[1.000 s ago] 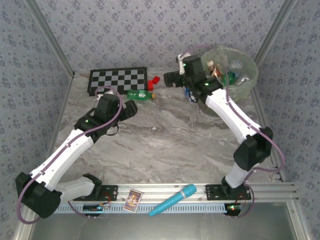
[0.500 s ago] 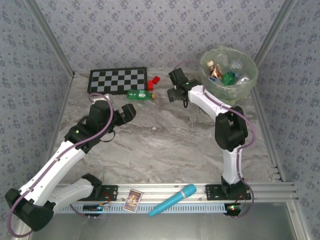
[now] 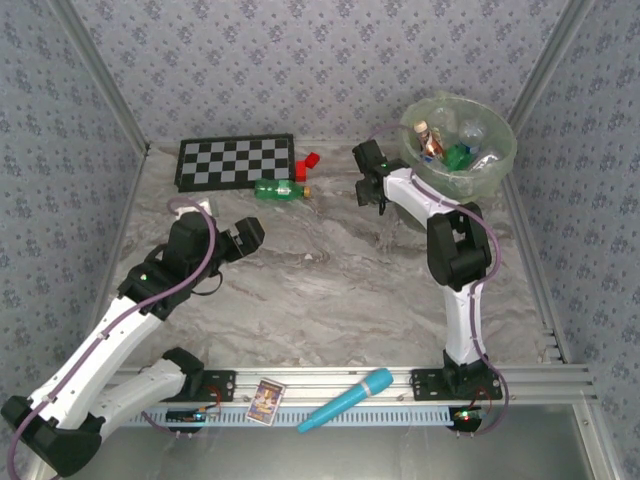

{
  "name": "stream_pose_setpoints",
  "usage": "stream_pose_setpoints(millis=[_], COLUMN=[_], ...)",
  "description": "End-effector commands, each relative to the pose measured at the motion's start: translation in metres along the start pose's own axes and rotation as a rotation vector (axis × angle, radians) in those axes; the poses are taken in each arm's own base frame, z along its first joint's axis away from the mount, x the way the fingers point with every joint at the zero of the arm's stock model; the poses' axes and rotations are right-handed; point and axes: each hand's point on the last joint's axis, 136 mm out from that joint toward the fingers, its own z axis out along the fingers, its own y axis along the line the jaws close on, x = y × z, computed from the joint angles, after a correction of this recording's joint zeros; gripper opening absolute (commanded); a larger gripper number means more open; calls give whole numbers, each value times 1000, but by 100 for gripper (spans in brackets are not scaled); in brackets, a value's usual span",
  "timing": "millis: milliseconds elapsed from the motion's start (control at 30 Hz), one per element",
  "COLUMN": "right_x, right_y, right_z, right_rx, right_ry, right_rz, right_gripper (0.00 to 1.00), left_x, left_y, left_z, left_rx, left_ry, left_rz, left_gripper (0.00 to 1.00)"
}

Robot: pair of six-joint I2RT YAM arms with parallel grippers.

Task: Put the plastic bottles in the bin

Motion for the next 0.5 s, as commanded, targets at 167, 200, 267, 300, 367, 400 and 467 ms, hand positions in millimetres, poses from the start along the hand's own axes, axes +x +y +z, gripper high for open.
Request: stream_pose_setpoints(millis=[167,200,267,300,367,400,467], right_x=[-2,-1,0,0,3,3,2], right_y=[-12,-11,-13,-15,-16,-16,-16], right_z=[27,30,35,38,44,46,50], right_rx=[11,9,24,33,52,57,72], right_ry=[24,25,29,31,39,39,40], right_rz=[38,41,39,38,27,27,17], right_gripper=[62,61,61,61,61,61,61], left_x=[-1,0,0,-1,-2,-3,-7], left_y=[8,9,10,10,10,10,9], left_z=[-10,-11,-13,-14,-18,-19,-22], left_rx=[-11,-11,-13,-13,-12,-12,-14], left_ry=[-29,-27,-31,-33,-39,-42,-52], left_rz=[11,8,5,4,3,4,5], left_gripper=[100,100,100,100,100,100,100])
